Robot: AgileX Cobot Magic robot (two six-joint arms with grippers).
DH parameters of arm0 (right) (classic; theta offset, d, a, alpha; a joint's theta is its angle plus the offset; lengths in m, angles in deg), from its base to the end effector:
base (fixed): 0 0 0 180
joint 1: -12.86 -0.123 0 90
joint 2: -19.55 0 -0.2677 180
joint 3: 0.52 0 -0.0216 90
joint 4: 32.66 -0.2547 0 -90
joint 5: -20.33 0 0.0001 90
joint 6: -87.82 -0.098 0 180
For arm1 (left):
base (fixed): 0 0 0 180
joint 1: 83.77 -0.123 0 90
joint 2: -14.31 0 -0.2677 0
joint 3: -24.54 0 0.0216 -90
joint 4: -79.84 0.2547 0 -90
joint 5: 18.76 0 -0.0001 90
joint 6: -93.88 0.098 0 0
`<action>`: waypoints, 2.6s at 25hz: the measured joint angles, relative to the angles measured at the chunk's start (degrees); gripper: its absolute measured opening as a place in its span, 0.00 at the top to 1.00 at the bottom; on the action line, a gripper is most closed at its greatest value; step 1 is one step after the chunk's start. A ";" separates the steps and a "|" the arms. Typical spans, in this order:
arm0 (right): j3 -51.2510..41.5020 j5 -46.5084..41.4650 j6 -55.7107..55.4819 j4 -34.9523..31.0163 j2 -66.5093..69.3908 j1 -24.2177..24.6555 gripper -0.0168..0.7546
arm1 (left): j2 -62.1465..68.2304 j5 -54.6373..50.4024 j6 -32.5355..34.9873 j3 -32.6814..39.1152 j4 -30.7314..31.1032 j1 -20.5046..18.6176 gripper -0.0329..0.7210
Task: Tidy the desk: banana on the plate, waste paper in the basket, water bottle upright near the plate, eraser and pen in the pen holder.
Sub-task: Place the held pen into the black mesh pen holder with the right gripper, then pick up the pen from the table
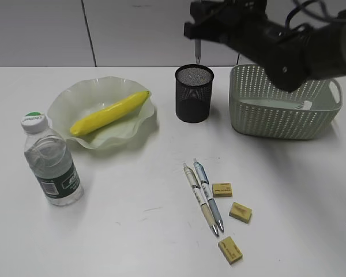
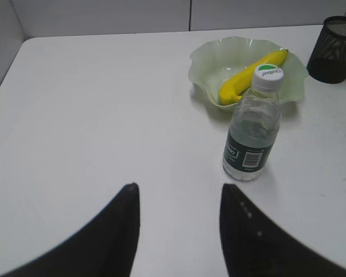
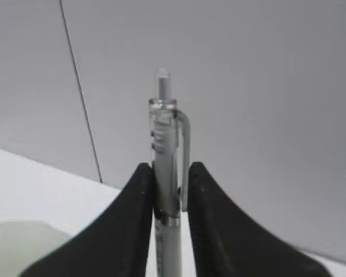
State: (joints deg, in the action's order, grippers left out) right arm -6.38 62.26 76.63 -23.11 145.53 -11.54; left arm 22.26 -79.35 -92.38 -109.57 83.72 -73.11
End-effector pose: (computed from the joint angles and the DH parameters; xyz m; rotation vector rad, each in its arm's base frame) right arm 0.4134 0.1994 0.1852 -0.3682 1.5531 0.4755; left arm 0.0176 0.0026 0.2873 0.0719 1.9958 -0.1098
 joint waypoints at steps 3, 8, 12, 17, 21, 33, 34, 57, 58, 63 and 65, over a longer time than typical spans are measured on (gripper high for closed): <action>-0.25 1.36 0.00 0.00 5.43 0.00 0.64 | 0.00 0.00 0.00 0.00 0.00 0.00 0.52; -0.47 -6.25 -0.07 0.26 3.05 0.00 0.41 | 0.00 0.00 0.00 0.00 0.00 0.00 0.54; -0.53 -29.56 -1.51 0.88 -10.49 -0.06 0.38 | 0.00 0.00 0.00 0.00 0.00 0.00 0.54; -10.88 -53.72 -1.66 3.89 -31.30 -0.06 0.42 | 0.00 0.00 0.00 0.00 0.00 0.00 0.54; -23.76 -76.54 -1.66 2.85 -51.83 -0.06 0.43 | 0.00 0.03 0.00 0.00 0.00 0.00 0.55; -39.18 -108.62 -0.35 -1.88 -113.57 -0.06 0.43 | 18.79 9.11 10.00 -6.37 -10.66 0.00 0.52; -39.23 -108.62 -0.29 -1.98 -116.13 -0.06 0.44 | 22.95 10.51 12.29 -8.00 -12.33 0.00 0.54; -41.58 -102.13 0.71 -2.53 -118.26 -0.06 0.55 | 112.50 19.29 -28.56 -53.15 3.65 39.33 0.40; -41.58 -102.09 0.71 -2.53 -118.26 -0.06 0.56 | 114.12 19.18 -31.81 -53.79 3.88 39.33 0.39; -41.58 -102.09 0.71 -2.56 -118.26 -0.06 0.58 | 119.83 18.37 -45.05 -54.82 7.61 39.38 0.44; -41.58 -102.07 0.71 -2.56 -118.26 -0.06 0.59 | 121.12 18.31 -48.37 -54.82 8.74 39.42 0.45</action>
State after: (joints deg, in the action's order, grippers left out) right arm -47.96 -39.81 77.34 -25.67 27.26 -11.60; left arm 143.38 -61.03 -140.74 -164.39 92.47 -33.69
